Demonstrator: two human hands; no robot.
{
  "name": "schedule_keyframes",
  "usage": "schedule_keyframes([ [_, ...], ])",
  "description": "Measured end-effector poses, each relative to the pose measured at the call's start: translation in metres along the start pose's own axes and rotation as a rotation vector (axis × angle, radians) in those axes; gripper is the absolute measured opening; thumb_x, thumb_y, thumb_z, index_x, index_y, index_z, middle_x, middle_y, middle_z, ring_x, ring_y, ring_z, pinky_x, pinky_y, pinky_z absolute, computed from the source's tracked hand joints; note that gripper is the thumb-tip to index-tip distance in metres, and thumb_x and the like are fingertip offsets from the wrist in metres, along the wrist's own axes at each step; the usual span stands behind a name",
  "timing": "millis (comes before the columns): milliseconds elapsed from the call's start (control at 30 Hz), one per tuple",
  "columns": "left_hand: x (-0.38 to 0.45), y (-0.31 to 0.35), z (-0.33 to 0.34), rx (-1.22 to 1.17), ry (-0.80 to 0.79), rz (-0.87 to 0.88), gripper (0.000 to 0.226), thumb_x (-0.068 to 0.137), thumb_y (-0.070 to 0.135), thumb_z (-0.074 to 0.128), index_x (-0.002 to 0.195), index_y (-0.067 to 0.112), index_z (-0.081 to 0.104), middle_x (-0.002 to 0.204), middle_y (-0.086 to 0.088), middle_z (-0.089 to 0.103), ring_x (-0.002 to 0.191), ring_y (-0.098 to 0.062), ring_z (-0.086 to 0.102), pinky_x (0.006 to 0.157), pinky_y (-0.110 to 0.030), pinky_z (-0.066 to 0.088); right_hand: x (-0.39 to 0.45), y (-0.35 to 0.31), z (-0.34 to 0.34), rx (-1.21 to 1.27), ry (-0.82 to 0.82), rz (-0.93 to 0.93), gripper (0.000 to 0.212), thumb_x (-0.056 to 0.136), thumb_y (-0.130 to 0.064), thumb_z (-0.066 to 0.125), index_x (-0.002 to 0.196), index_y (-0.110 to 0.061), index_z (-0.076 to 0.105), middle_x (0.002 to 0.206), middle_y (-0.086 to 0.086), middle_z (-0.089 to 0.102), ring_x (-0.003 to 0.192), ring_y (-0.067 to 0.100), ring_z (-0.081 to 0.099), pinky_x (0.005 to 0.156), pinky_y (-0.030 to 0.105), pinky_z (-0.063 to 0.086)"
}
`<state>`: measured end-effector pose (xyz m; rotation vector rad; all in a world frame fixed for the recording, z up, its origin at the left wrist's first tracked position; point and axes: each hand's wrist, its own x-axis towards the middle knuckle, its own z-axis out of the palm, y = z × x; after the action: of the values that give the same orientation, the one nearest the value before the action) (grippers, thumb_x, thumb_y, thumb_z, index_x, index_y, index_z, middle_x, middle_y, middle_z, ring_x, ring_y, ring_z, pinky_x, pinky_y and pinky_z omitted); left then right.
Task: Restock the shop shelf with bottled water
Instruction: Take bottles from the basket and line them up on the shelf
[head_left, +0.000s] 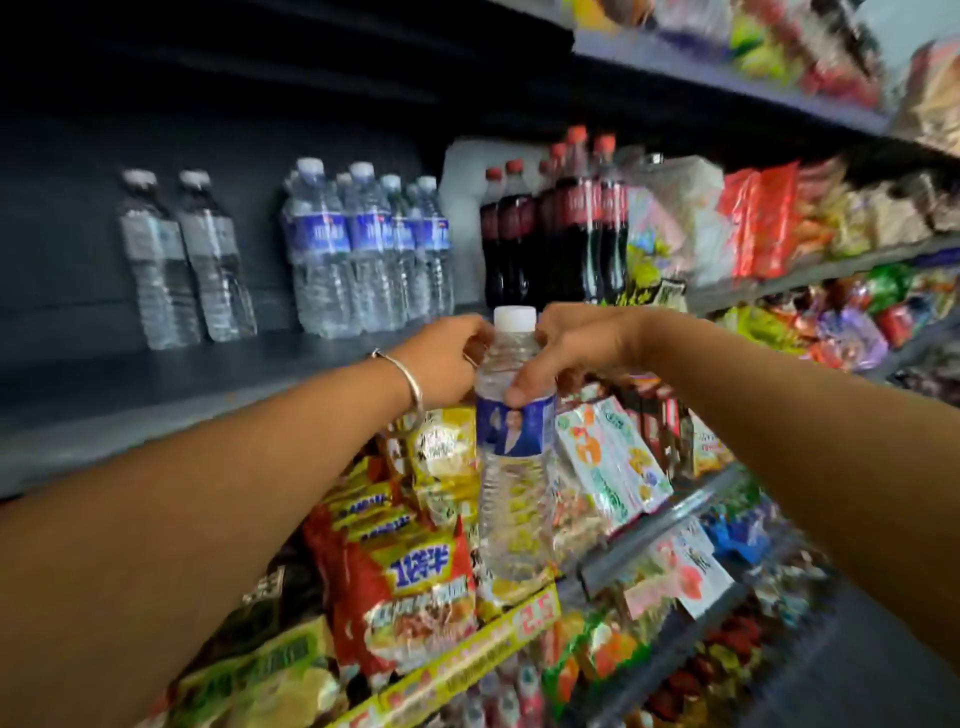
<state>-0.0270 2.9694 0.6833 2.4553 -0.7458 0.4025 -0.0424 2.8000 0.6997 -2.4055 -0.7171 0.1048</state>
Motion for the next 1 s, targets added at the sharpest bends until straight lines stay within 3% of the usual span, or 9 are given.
schedule_keyframes([
  [67, 0.018, 0.015, -0.025, -0.097, 0.046, -0.039, 0.037, 0.087, -0.012, 0.042, 0.119, 0.004, 0.052, 0.099, -0.005, 0.058, 0.089, -0.018, 0.057, 0.065, -0.013, 0.051, 0.01, -0.012, -0.034, 0.017, 0.047, -0.013, 0.019, 0.058, -0.029, 0.079, 0.048, -0.019, 0.067, 0.05, -0.006, 0.056, 0.046, 0.007, 0.049, 0.045, 0.016, 0.039],
  [200, 0.057, 0.023, -0.065, -0.274, 0.114, -0.05, 0.039, 0.084, -0.019, 0.039, 0.113, 0.005, 0.051, 0.082, -0.004, 0.057, 0.074, -0.017, 0.058, 0.068, -0.031, 0.055, 0.04, -0.03, -0.088, 0.003, 0.149, -0.096, 0.036, 0.046, -0.046, 0.075, 0.062, -0.014, 0.068, 0.064, 0.004, 0.061, 0.059, 0.016, 0.054, 0.051, 0.019, 0.042],
  [300, 0.081, 0.019, -0.088, -0.381, 0.186, -0.06, 0.035, 0.084, -0.023, 0.036, 0.093, 0.008, 0.051, 0.078, -0.008, 0.05, 0.063, -0.014, 0.055, 0.052, -0.02, 0.054, 0.069, -0.036, -0.119, 0.033, 0.227, -0.143, 0.033, 0.05, -0.044, 0.076, 0.064, -0.014, 0.068, 0.066, 0.01, 0.056, 0.06, 0.02, 0.052, 0.052, 0.023, 0.04],
  [367, 0.095, 0.015, -0.097, -0.439, 0.24, -0.074, 0.034, 0.084, -0.023, 0.036, 0.096, 0.005, 0.051, 0.07, -0.006, 0.05, 0.053, -0.01, 0.055, 0.046, -0.017, 0.05, 0.088, -0.037, -0.135, 0.077, 0.251, -0.167, 0.032, 0.05, -0.042, 0.077, 0.063, -0.015, 0.069, 0.062, 0.008, 0.055, 0.054, 0.017, 0.051, 0.05, 0.022, 0.038],
  [567, 0.139, -0.014, -0.104, -0.464, 0.314, -0.135, 0.035, 0.083, -0.024, 0.037, 0.106, 0.001, 0.047, 0.04, 0.009, 0.055, 0.057, -0.011, 0.056, 0.064, -0.029, 0.05, 0.144, -0.034, -0.174, 0.088, 0.26, -0.216, 0.029, 0.057, -0.042, 0.077, 0.059, -0.015, 0.07, 0.057, 0.002, 0.059, 0.055, 0.018, 0.049, 0.055, 0.023, 0.038],
  [667, 0.155, -0.03, -0.098, -0.433, 0.309, -0.182, 0.034, 0.084, -0.023, 0.039, 0.105, 0.003, 0.046, 0.042, 0.009, 0.053, 0.064, -0.015, 0.053, 0.065, -0.029, 0.047, 0.173, -0.027, -0.181, 0.073, 0.273, -0.226, 0.044, 0.053, -0.05, 0.075, 0.074, -0.012, 0.073, 0.068, 0.005, 0.064, 0.068, 0.023, 0.053, 0.067, 0.032, 0.04],
  [833, 0.17, -0.057, -0.083, -0.358, 0.25, -0.271, 0.032, 0.084, -0.017, 0.047, 0.106, 0.007, 0.047, 0.054, 0.008, 0.052, 0.064, -0.011, 0.049, 0.068, -0.026, 0.046, 0.214, -0.009, -0.175, 0.016, 0.244, -0.216, 0.03, 0.068, -0.044, 0.075, 0.065, -0.015, 0.066, 0.061, 0.006, 0.057, 0.053, 0.018, 0.05, 0.054, 0.023, 0.039],
  [1000, 0.175, -0.078, -0.072, -0.332, 0.18, -0.301, 0.031, 0.083, -0.011, 0.056, 0.107, 0.009, 0.05, 0.075, 0.004, 0.059, 0.067, -0.006, 0.057, 0.066, -0.017, 0.049, 0.249, 0.004, -0.167, 0.005, 0.219, -0.19, 0.039, 0.067, -0.047, 0.075, 0.073, -0.009, 0.068, 0.057, 0.008, 0.056, 0.05, 0.017, 0.051, 0.052, 0.024, 0.04],
])
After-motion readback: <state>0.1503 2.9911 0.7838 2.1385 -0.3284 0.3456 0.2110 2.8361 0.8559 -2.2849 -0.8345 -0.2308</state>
